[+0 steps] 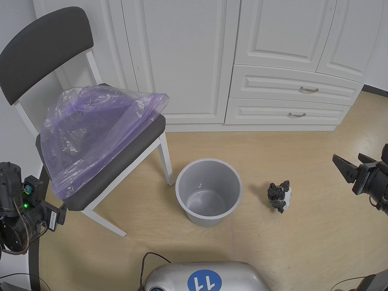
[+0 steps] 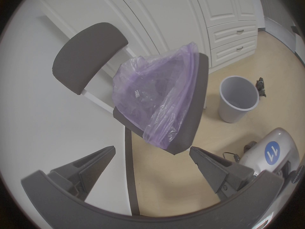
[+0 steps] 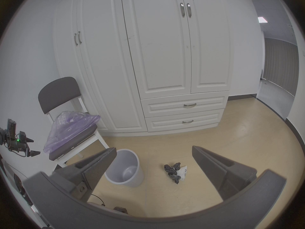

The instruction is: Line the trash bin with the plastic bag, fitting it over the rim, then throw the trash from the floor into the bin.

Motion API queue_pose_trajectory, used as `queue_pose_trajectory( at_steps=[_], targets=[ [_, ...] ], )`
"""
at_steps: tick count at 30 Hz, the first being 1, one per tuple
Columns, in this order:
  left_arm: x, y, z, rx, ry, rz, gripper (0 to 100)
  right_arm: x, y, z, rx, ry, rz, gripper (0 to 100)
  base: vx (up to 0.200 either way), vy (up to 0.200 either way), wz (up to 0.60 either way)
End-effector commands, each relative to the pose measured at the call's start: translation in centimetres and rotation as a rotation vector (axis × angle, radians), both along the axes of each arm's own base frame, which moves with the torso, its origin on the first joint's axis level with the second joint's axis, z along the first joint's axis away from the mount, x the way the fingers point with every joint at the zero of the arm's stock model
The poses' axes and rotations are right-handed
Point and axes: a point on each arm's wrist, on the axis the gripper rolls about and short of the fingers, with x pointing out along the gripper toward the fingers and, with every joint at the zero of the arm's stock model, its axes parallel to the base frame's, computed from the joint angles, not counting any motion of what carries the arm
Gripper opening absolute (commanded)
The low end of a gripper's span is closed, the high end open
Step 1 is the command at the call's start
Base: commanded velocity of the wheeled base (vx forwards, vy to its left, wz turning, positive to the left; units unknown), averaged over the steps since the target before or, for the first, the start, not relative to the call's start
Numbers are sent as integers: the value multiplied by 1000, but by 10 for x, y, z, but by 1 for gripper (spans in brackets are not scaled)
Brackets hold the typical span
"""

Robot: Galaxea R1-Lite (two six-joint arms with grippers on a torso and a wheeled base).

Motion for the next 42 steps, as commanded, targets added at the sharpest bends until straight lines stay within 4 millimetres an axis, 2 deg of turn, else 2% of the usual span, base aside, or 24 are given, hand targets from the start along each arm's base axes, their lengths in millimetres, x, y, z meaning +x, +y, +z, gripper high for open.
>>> queue_pose_trajectory(
  at_steps=[1, 16, 19, 26, 42],
  targets=[
    [24, 5, -10, 16, 48, 69, 100, 1, 1, -2, -1, 8, 2, 100, 0, 0, 0],
    [61, 22, -30, 12, 61, 187, 100, -2, -1, 2, 8, -13, -3, 100, 0, 0, 0],
    [70, 26, -31, -3, 18, 202, 100, -2, -3, 4, 13, -22, -9, 100, 0, 0, 0],
    [79, 32, -25, -51, -39, 174, 100, -4, -3, 5, 16, -27, -8, 100, 0, 0, 0],
    [87, 51, -16, -99, -76, 191, 100, -6, -4, 7, 21, -38, -3, 100, 0, 0, 0]
  ],
)
